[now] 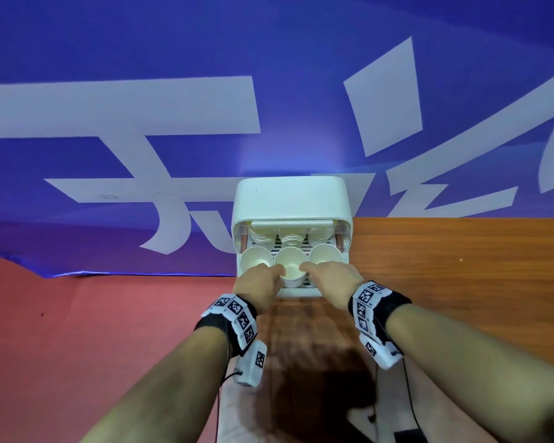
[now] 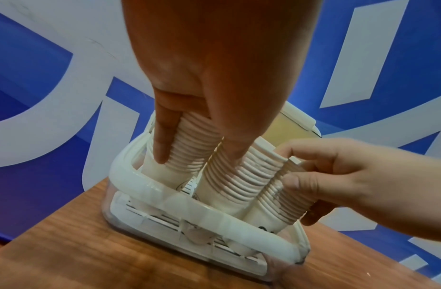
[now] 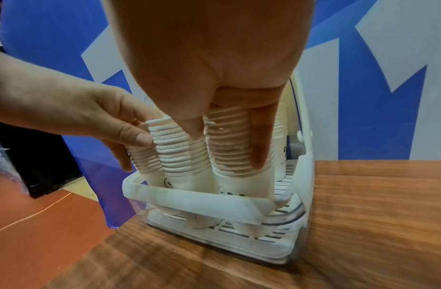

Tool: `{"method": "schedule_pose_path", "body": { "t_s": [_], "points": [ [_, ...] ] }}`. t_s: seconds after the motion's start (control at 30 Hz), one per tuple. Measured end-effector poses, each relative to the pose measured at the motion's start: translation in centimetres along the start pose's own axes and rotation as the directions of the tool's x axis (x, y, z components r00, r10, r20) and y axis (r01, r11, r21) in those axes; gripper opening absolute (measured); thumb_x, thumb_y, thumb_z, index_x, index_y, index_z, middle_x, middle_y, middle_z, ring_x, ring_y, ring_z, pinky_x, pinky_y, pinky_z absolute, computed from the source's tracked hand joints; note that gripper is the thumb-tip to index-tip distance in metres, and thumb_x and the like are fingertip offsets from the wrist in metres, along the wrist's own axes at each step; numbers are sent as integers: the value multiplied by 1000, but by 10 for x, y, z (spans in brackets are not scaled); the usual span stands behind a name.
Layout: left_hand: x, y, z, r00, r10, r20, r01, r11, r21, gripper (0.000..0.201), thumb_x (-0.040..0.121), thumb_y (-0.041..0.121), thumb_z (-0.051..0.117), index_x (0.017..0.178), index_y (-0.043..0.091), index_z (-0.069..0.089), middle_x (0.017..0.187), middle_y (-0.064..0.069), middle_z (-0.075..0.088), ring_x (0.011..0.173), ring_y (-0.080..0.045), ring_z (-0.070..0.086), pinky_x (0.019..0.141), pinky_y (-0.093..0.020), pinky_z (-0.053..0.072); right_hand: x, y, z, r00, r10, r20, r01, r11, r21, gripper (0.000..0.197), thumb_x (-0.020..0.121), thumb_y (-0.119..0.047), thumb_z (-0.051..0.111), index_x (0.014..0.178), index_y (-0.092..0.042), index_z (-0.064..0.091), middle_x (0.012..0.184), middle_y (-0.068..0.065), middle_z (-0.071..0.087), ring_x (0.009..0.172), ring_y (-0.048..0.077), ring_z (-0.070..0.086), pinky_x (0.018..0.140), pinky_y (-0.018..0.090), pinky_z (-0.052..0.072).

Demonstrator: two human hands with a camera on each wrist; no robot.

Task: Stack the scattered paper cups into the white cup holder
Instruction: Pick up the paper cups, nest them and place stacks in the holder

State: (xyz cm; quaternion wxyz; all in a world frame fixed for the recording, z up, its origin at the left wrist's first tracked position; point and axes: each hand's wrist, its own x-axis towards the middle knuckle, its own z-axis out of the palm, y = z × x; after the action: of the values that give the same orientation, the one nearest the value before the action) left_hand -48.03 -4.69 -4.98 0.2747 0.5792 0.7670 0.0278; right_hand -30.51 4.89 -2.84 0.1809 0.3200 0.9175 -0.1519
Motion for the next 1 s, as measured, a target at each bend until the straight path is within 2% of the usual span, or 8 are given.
{"method": "schedule_pose_path", "body": {
  "t_s": [0.13,0.33,0.6,0.7,0.77,0.87,0.93,1.0],
  "points": [
    [10,5,-4,1000,-4,-11,4,1000,10,20,97,32,47,111,24,59,100,-6,64,91,-27,60,77,-41,51,7,1,0,998,50,-45,-49,999,23,27,93,-14,44,115,-29,39,81,3,61,71,29,57,55,35,46],
    [26,11,-9,999,4,-41,-3,1000,20,22,97,32,45,111,21,59,100,-7,64,91,-28,60,79,-44,51,18,12,-10,993,71,-92,-65,996,62,18,96,-20,39,112,-27,42,78,5,62,69,30,59,57,36,48],
    [38,14,-11,998,-19,-60,21,999,30,21,98,32,44,111,21,57,101,-7,62,90,-27,59,77,-43,52,23,15,-12,990,90,-107,-72,984,160,22,99,-26,35,120,-24,43,94,7,66,82,32,61,67,38,51],
    [35,13,-13,998,-35,-45,35,999,-6,29,97,34,46,124,25,52,108,-7,61,98,-27,58,83,-43,51,23,15,-13,994,77,-83,-59,978,200,42,95,-19,39,136,-29,32,101,4,62,86,29,59,67,38,51],
    [31,13,-14,998,-39,-56,38,999,-15,42,96,33,47,138,29,41,112,-6,60,104,-26,56,84,-43,51,19,15,-13,993,71,-91,-50,976,211,57,93,-16,42,143,-33,23,111,4,59,98,28,56,71,40,51],
    [20,14,-18,985,-48,-163,42,998,-41,53,93,31,50,142,33,31,109,-8,60,104,-29,56,79,-46,53,8,15,-13,986,67,-155,-31,974,223,61,95,-21,45,149,-32,18,130,1,53,118,26,48,80,40,50],
    [12,15,-20,960,-35,-278,17,998,-67,52,89,30,54,137,32,35,111,-7,59,104,-30,55,77,-47,53,-2,15,-13,972,75,-222,-20,970,241,59,96,-27,46,149,-31,21,136,-2,49,125,22,44,85,40,50],
    [5,14,-20,925,-9,-380,3,1000,-16,47,85,26,59,130,24,46,116,-6,58,107,-30,53,78,-44,52,-11,16,-14,944,94,-317,-9,966,259,54,95,-30,49,145,-31,30,137,-5,47,127,18,41,88,39,50]
  ]
}}
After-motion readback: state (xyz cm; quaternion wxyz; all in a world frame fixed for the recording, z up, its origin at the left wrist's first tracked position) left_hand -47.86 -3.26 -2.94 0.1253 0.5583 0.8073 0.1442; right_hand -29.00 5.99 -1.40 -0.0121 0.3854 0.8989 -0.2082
